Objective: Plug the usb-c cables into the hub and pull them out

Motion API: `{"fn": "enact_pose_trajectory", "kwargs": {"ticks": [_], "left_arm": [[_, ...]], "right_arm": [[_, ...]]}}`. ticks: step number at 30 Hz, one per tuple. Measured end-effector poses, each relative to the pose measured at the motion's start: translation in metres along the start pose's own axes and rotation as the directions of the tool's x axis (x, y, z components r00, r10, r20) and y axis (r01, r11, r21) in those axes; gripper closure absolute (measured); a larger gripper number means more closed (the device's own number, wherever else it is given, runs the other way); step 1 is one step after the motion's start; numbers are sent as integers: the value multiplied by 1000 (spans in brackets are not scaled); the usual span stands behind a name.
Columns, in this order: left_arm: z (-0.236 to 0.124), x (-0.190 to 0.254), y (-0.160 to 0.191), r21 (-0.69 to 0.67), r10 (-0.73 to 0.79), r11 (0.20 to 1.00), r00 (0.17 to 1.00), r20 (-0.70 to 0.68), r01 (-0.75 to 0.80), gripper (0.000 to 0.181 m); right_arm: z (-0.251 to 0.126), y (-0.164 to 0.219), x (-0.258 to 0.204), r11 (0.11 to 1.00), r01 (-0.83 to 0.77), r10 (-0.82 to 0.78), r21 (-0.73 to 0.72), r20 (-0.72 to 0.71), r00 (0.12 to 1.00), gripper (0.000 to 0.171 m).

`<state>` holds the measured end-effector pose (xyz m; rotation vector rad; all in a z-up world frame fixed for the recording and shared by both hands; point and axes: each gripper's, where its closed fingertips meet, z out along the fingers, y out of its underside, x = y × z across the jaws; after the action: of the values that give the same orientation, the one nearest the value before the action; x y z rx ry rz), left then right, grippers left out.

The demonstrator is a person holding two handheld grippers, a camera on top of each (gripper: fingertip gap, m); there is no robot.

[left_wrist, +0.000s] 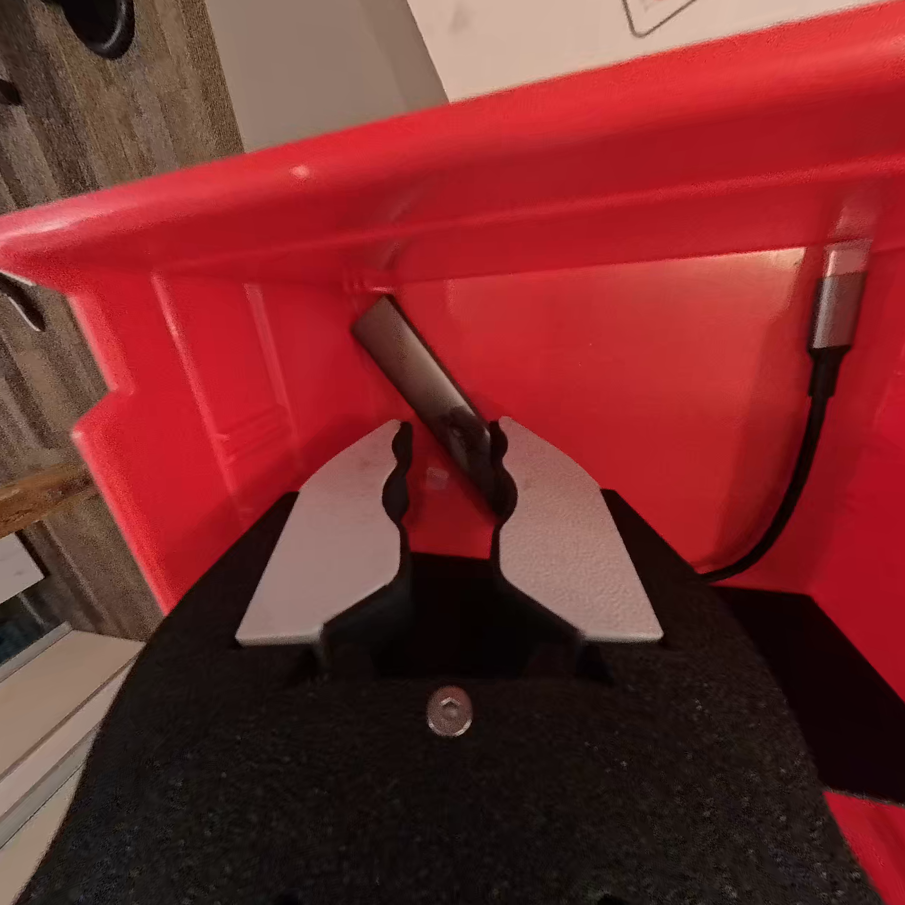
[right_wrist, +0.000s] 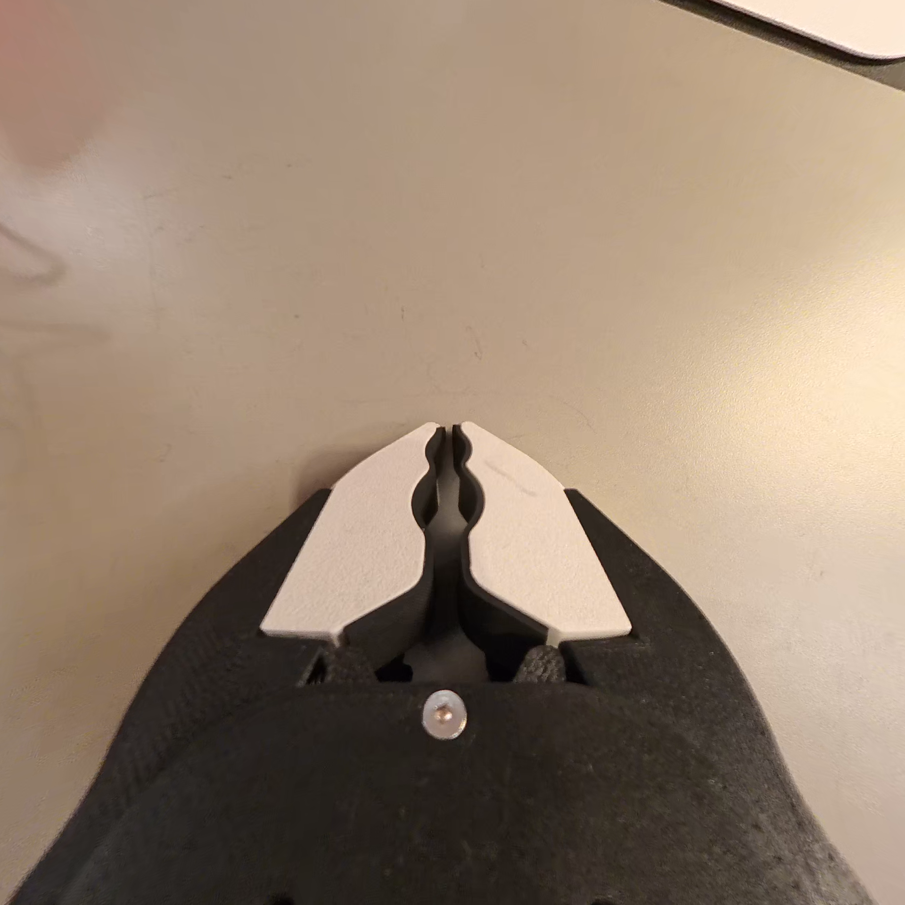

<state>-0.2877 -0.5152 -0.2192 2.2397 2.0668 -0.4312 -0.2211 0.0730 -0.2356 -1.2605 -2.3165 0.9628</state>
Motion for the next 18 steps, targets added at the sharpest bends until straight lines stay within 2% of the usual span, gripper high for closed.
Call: {"fn": "enact_pose_trajectory", "kwargs": {"ticks": [4, 8, 10, 13, 16, 18], "left_arm": [[13, 6, 5, -56, -15, 998, 1000, -23, 14, 147], [14, 5, 5, -46, -34, 998, 999, -39, 32, 148], [13, 6, 5, -30, -19, 999, 999, -46, 17, 154], [6, 21, 0, 25, 15, 1000, 990, -140, -12, 160], [-1, 52, 2, 48, 58, 998, 939, -338, -45, 169], [4, 58, 6, 36, 75, 997, 934, -348, -66, 175]], "right_arm": [[0, 0, 0, 1000, 2, -2, 0, -2, 1000, 168], [0, 0, 0, 1000, 3, -3, 0, -3, 1000, 168], [0, 0, 0, 1000, 1, -1, 0, -2, 1000, 168], [0, 0, 0, 1000, 1, -1, 0, -1, 1000, 168], [0, 0, 0, 1000, -3, 3, 0, 2, 1000, 168], [0, 0, 0, 1000, -1, 1, 0, 1, 1000, 168]]}}
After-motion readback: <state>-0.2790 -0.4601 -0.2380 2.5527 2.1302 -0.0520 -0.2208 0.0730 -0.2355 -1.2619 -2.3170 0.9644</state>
